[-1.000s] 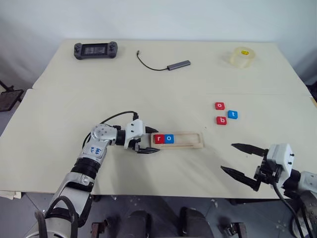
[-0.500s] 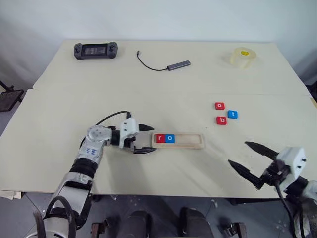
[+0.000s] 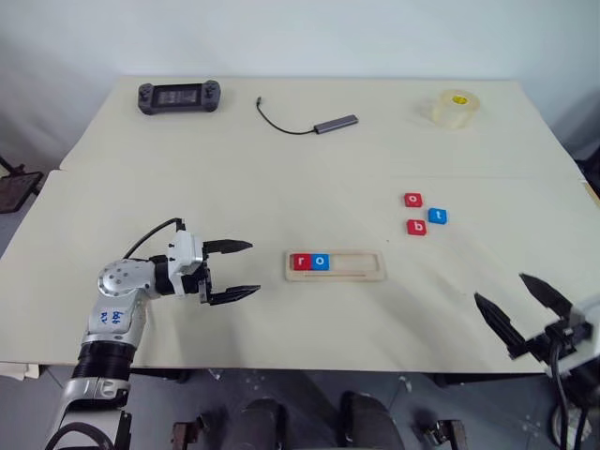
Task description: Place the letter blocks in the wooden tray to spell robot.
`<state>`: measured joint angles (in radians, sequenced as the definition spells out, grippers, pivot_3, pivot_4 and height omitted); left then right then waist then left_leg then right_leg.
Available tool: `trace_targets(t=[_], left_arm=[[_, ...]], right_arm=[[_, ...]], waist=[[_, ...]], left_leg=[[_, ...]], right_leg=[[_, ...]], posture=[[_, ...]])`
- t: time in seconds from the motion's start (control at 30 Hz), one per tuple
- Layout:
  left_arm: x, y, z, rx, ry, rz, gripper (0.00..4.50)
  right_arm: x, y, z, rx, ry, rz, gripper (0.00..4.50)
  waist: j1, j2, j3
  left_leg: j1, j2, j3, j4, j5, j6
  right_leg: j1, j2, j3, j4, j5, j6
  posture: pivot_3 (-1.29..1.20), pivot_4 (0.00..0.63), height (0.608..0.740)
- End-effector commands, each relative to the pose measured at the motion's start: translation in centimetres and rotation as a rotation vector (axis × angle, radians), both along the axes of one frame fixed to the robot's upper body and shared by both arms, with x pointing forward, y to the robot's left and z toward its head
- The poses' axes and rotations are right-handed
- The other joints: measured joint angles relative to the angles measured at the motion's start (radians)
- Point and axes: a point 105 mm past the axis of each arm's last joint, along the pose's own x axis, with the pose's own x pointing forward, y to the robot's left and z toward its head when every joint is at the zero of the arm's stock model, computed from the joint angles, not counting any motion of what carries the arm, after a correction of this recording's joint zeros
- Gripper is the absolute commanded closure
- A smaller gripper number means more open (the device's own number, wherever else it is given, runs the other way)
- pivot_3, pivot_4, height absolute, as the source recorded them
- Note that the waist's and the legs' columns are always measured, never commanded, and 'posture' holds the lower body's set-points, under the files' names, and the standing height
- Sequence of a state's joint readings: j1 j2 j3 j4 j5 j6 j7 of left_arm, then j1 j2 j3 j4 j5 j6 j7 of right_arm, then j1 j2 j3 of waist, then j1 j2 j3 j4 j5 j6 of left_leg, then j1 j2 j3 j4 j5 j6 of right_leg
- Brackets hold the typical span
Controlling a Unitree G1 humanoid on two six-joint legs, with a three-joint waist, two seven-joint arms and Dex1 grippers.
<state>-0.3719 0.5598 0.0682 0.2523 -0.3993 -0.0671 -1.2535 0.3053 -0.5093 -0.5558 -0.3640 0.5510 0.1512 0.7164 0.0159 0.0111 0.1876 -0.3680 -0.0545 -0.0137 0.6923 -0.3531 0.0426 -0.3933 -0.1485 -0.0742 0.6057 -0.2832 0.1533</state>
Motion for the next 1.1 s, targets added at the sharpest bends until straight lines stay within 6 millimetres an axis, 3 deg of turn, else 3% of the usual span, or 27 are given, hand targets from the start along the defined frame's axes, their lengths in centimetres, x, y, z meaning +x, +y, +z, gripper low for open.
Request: trace_targets(t=[0.03,0.1,0.13,0.23,0.37,0.63,1.1], left_arm=[[-0.6,0.2,1.5,-0.030,-0.036,0.006,0.04],[-0.9,0.1,1.6,-0.032,-0.034,0.008,0.04],[-1.4,0.3,1.6,-0.037,-0.028,0.019,0.04],[-2.1,0.8,1.3,-0.038,-0.020,0.053,0.04],[-2.5,1.0,0.9,-0.037,-0.029,0.103,0.04],[-3.0,1.3,0.7,-0.067,-0.039,0.181,0.04],[-2.9,1.1,0.6,-0.054,-0.058,0.201,0.04]], right_arm=[[2.3,0.7,2.0,0.008,0.006,0.024,0.00],[3.8,0.6,2.5,0.007,0.057,0.006,0.00],[6.0,0.8,3.1,0.026,0.117,-0.004,0.00],[9.6,1.8,4.6,-0.012,0.254,-0.012,0.00],[12.7,2.2,5.5,-0.060,0.347,-0.060,0.00],[15.4,3.1,4.4,-0.100,0.463,-0.083,0.00],[15.4,3.9,3.9,-0.098,0.513,-0.095,0.00]], waist=[[-0.002,0.001,0.000],[-0.003,0.002,0.000],[-0.003,0.002,0.000],[-0.019,0.004,0.001],[-0.013,0.004,0.001],[-0.001,0.004,0.001],[-0.004,0.004,0.001]], left_leg=[[0.000,0.000,0.000,0.000,0.000,0.000],[0.000,0.000,0.000,0.000,0.000,0.000],[0.000,0.001,-0.001,0.000,0.000,0.000],[-0.001,0.000,0.001,0.000,0.000,0.000],[-0.002,0.003,-0.004,-0.001,0.000,-0.003],[-0.005,-0.001,-0.002,-0.003,-0.002,0.001],[-0.005,-0.001,-0.001,-0.002,-0.002,0.000]], right_leg=[[0.000,0.000,0.000,0.000,0.000,0.000],[-0.001,0.000,0.000,0.000,0.000,-0.001],[-0.001,0.000,-0.001,0.000,-0.001,-0.001],[-0.001,-0.001,0.000,-0.001,0.000,-0.001],[-0.002,0.000,0.000,-0.001,-0.003,-0.006],[-0.005,-0.001,-0.004,-0.001,-0.003,-0.005],[-0.004,0.000,-0.005,-0.001,-0.002,-0.004]], posture=[[0.00,0.150,0.740],[0.00,0.150,0.740],[0.00,0.150,0.740],[0.00,0.150,0.740],[0.00,0.150,0.740],[0.00,0.150,0.740],[0.00,0.150,0.740]])
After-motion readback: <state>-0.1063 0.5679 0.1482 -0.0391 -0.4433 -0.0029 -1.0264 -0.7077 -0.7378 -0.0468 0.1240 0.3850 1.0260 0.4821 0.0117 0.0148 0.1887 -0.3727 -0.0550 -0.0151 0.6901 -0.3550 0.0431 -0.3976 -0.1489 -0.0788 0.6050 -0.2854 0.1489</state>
